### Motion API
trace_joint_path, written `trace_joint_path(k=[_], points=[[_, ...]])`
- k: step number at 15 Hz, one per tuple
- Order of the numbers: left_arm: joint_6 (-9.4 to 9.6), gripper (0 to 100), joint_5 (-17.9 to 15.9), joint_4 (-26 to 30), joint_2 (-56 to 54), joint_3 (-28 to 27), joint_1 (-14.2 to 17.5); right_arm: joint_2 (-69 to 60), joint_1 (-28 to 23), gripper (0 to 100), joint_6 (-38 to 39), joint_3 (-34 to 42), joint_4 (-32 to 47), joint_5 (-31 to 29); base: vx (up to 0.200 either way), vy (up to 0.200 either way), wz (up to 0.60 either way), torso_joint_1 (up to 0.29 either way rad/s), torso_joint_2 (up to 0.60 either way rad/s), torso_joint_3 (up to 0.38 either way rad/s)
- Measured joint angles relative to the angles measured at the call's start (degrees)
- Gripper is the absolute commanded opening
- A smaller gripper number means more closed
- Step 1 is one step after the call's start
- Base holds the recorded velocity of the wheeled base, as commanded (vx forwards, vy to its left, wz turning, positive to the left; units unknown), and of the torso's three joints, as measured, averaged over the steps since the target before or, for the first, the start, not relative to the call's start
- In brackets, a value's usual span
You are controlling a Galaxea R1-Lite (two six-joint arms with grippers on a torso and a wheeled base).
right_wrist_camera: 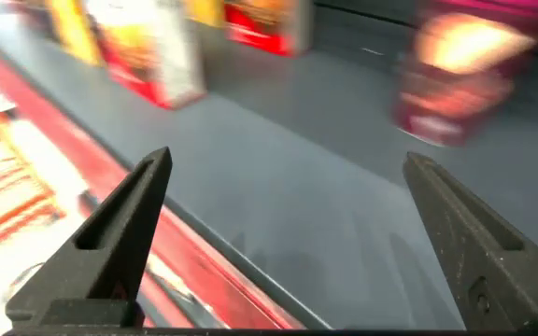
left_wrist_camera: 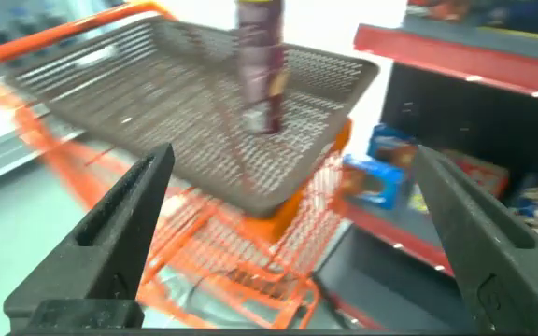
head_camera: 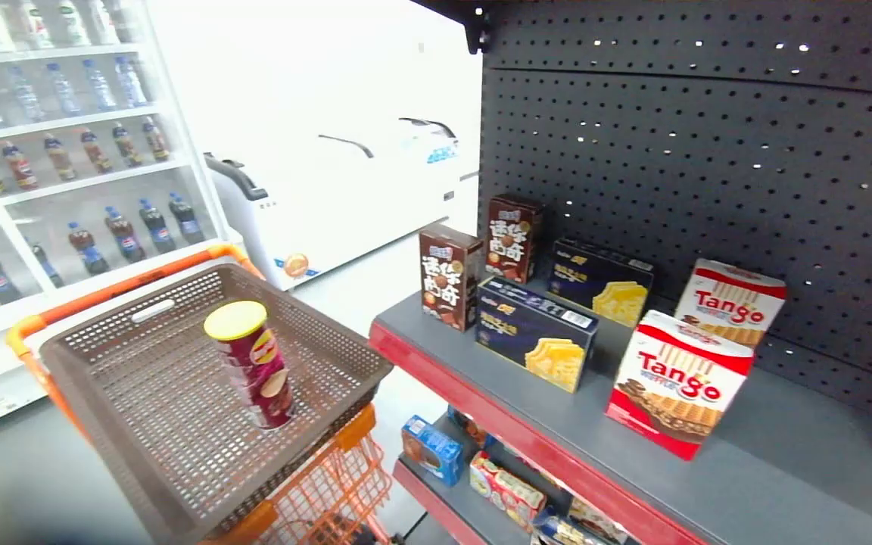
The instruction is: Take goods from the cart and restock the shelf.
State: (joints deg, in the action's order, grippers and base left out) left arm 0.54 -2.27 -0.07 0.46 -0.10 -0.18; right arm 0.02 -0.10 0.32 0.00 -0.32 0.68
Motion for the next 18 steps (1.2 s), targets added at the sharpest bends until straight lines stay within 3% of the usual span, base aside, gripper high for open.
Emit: trace_joint_path(k=[9,11,18], points=[[0.0,100,0.0,0.0,0.0,0.0,0.0,0.0,0.0,100,0.0,0.0,0.0,0.0,0.0,0.0,0.0,0.0,0.0,0.0],[0.99,100,-0.8,0.0,0.0,0.0,0.0,0.0,0.0,100,0.0,0.0,0.0,0.0,0.0,0.0,0.0,0.0,0.0,0.0],[1.69,100,-2.0,0.3,0.0,-0.2,0.0,0.0,0.0,100,0.0,0.0,0.0,0.0,0.0,0.0,0.0,0.0,0.0,0.0]])
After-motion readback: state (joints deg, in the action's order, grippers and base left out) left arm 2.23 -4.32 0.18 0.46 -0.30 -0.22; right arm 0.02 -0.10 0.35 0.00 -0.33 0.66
